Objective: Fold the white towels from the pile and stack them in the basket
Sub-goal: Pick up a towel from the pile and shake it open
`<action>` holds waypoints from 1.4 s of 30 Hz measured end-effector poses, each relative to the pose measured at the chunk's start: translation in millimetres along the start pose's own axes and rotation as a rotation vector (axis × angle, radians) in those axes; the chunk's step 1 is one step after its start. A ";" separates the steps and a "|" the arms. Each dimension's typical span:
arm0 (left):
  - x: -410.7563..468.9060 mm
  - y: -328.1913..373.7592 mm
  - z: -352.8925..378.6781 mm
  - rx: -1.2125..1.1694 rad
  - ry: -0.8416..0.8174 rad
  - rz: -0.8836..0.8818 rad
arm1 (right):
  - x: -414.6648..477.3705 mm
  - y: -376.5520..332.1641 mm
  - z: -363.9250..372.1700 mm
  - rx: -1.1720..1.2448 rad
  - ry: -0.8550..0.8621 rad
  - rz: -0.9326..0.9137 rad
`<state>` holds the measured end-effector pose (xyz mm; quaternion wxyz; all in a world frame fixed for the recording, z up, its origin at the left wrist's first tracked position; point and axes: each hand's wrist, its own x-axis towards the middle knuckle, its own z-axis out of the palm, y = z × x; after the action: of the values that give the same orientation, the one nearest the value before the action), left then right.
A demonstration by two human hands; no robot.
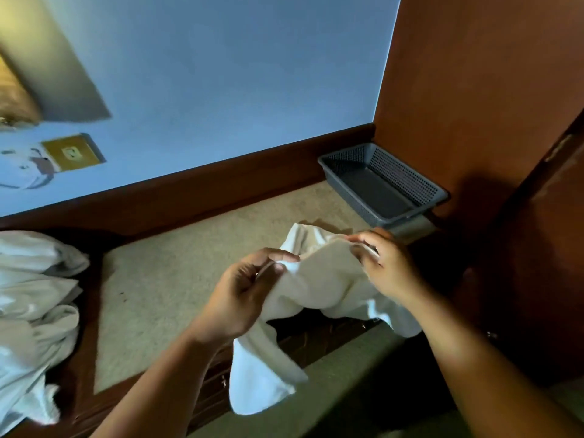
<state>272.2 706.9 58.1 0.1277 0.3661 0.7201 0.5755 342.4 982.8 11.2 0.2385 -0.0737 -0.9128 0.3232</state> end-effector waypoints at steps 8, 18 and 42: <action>-40.7 -24.8 -86.5 0.382 -0.052 -0.188 | -23.3 -63.3 77.3 -0.050 -0.557 0.186; -177.3 -76.3 -200.8 0.930 -0.252 -0.630 | -51.6 -176.9 182.7 -0.197 -1.124 0.025; -135.1 -67.2 176.1 0.479 -0.563 -0.614 | -236.2 44.4 -43.0 -0.586 -1.183 0.638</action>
<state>447.7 740.6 -89.7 0.3937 0.2974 0.8446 0.2078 569.1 973.1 -79.0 -0.4296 -0.2100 -0.8719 0.1054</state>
